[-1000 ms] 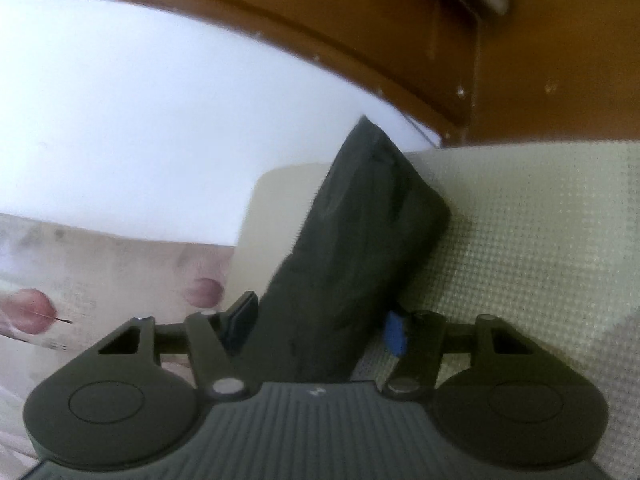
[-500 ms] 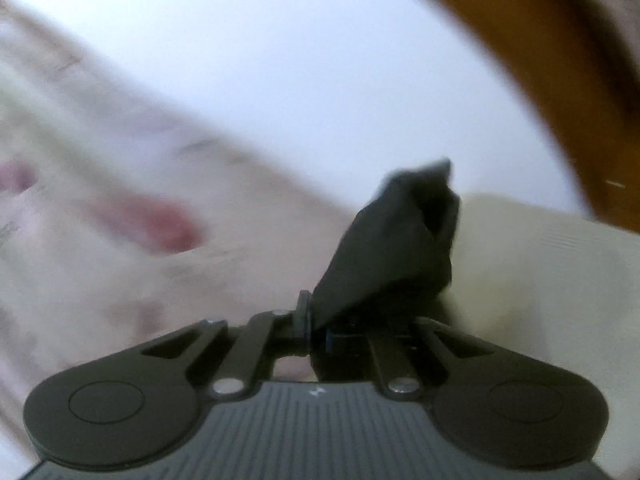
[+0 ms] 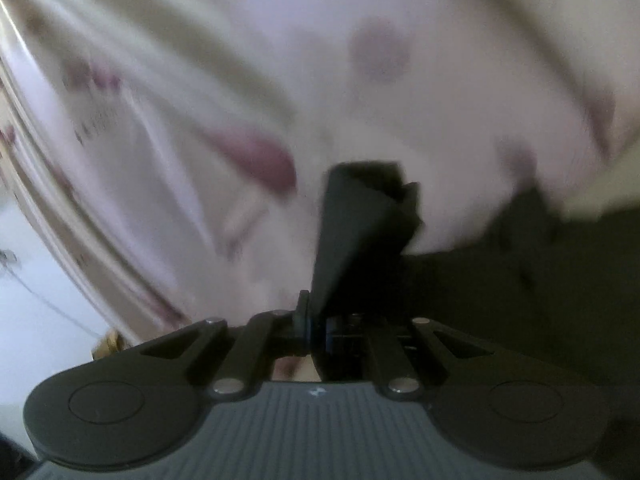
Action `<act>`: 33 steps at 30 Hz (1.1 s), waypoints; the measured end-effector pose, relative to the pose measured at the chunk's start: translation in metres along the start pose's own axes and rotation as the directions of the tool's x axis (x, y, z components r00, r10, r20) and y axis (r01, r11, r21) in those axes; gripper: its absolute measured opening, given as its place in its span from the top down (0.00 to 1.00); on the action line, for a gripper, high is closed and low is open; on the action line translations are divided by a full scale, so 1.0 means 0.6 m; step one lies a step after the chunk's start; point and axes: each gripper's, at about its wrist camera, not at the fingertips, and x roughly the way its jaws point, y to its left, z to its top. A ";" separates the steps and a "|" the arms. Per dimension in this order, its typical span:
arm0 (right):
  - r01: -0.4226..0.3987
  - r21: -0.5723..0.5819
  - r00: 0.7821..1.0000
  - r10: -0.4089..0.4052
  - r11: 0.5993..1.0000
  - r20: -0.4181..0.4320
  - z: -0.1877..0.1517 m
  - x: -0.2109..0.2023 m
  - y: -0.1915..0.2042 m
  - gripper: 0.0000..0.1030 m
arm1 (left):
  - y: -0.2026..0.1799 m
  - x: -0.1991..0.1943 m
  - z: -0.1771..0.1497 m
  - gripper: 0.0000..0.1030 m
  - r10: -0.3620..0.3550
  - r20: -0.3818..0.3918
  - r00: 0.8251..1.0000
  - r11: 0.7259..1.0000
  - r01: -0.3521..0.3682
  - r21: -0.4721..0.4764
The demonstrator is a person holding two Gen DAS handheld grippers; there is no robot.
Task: Fold large clothes
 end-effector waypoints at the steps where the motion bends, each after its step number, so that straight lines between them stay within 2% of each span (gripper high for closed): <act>1: 0.018 -0.011 0.999 -0.018 1.000 -0.033 -0.024 0.027 0.002 0.94 | 0.008 0.002 0.000 0.00 0.002 -0.003 1.000 1.000 -0.003 -0.004; 5: 0.082 -0.033 0.990 -0.085 0.996 -0.116 -0.099 0.094 -0.015 0.94 | 0.031 0.008 -0.001 0.00 0.005 -0.014 1.000 1.000 -0.005 -0.026; 8: 0.120 -0.057 0.979 -0.128 0.991 -0.157 -0.139 0.118 -0.021 0.94 | 0.044 0.015 -0.003 0.00 0.003 -0.026 1.000 0.999 -0.004 -0.045; 11: 0.163 -0.160 0.958 -0.195 0.974 -0.211 -0.184 0.140 -0.023 0.91 | 0.051 0.020 -0.004 0.00 0.006 -0.029 1.000 0.998 -0.008 -0.057; 12: 0.174 -0.196 0.946 -0.219 0.965 -0.239 -0.194 0.149 -0.026 0.87 | 0.053 0.021 -0.004 0.00 0.011 -0.030 0.999 0.998 -0.012 -0.058; 14: 0.183 -0.320 0.914 -0.281 0.930 -0.292 -0.220 0.164 -0.023 0.73 | 0.059 0.022 0.000 0.00 0.016 -0.026 1.000 0.998 -0.018 -0.063; 16: 0.165 -0.455 0.891 -0.330 0.875 -0.311 -0.246 0.172 -0.012 0.49 | 0.069 0.020 0.007 0.00 0.020 -0.008 1.000 0.997 -0.020 -0.078; 17: 0.133 -0.511 0.889 -0.330 0.850 -0.318 -0.257 0.167 -0.002 0.43 | 0.075 0.019 0.012 0.00 0.022 0.001 1.000 0.996 -0.022 -0.087; 18: 0.111 -0.556 0.891 -0.330 0.824 -0.312 -0.265 0.157 0.009 0.36 | 0.083 0.018 0.017 0.00 0.022 0.006 1.000 0.995 -0.021 -0.099; 20: 0.100 -0.615 0.921 -0.306 0.782 -0.240 -0.267 0.120 0.038 0.35 | 0.110 0.018 0.027 0.00 0.024 0.024 0.999 0.989 -0.020 -0.145; 22: 0.041 -0.608 0.955 -0.210 0.793 -0.209 -0.258 0.070 0.061 0.29 | 0.139 0.023 0.036 0.00 0.046 0.033 0.998 0.979 -0.039 -0.198; 23: 0.001 -0.596 0.963 -0.163 0.803 -0.217 -0.254 0.046 0.071 0.27 | 0.157 0.028 0.040 0.03 0.059 0.028 0.998 0.972 -0.051 -0.227; 26: -0.088 -0.603 0.966 -0.081 0.793 -0.247 -0.258 -0.028 0.092 0.22 | 0.211 0.040 0.055 0.04 0.058 0.051 0.997 0.954 -0.040 -0.297; 29: -0.104 -0.650 0.960 -0.096 0.753 -0.264 -0.286 -0.081 0.097 0.21 | 0.267 0.067 0.073 0.09 0.099 0.040 0.994 0.932 -0.078 -0.353; 33: -0.120 -0.663 0.944 -0.121 0.739 -0.306 -0.324 -0.131 0.081 0.21 | 0.342 0.114 0.098 0.16 0.070 -0.012 0.997 0.881 -0.067 -0.468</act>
